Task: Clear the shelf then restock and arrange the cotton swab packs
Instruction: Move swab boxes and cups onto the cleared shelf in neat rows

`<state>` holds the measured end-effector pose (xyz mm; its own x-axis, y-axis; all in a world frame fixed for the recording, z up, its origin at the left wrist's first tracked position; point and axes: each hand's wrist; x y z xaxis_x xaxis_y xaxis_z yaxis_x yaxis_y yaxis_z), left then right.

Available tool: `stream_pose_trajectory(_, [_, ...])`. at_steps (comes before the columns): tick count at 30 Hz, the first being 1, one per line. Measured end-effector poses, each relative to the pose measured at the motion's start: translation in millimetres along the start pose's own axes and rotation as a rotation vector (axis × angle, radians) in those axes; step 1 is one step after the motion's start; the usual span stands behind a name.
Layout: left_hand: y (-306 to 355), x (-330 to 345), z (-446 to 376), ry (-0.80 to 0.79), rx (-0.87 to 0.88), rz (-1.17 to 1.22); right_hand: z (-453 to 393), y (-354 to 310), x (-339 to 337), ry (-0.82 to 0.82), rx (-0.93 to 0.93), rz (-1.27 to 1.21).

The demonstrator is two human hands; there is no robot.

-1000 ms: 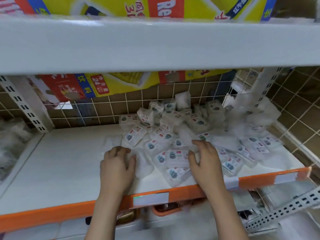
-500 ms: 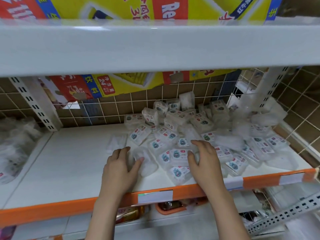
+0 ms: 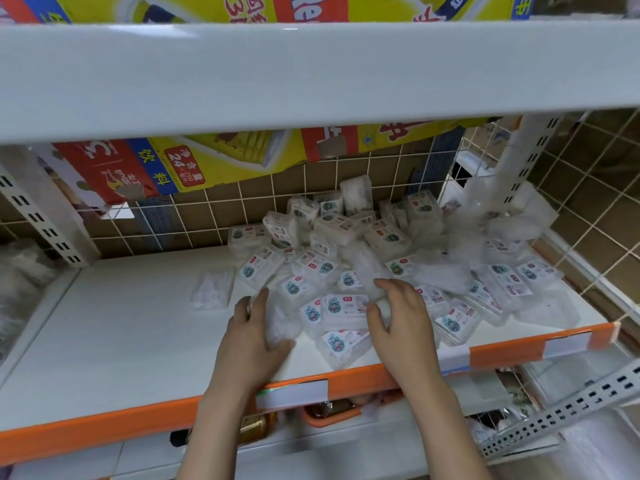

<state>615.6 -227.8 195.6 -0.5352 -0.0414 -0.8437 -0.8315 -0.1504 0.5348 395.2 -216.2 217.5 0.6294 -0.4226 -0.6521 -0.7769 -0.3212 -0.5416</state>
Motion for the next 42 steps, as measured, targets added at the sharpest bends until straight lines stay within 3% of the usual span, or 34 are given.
stream_pose_trajectory(5, [21, -10, 0, 0.19, -0.084, 0.018, -19, 23, -17, 0.02, -0.079, -0.008])
stream_pose_trajectory(9, [54, -16, -2, 0.301, -0.039, 0.055, -30, 51, -35, 0.023, -0.1, -0.027])
stream_pose_trajectory(26, [228, 71, -11, 0.294, 0.222, 0.108, -59, 175, -102, 0.111, -0.177, 0.059])
stream_pose_trajectory(31, [232, 78, -12, 0.318, 0.2, 0.114, -95, 197, -108, 0.066, -0.177, 0.049])
stream_pose_trajectory(35, [225, 73, -9, 0.323, 0.154, 0.114, -147, 211, -106, -0.067, -0.214, 0.186])
stream_pose_trajectory(42, [219, 65, -9, 0.355, 0.126, 0.091, -213, 230, -96, -0.203, 0.039, 0.343])
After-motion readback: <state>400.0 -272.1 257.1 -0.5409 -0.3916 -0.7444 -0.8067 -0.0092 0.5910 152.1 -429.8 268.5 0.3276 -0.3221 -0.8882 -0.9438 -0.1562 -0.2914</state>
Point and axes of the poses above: each hand's wrist, its own z-axis away from the middle knuckle, its own x-axis out of the palm, y = z × x, and after that the axes turned 10 degrees about -x, right-handed
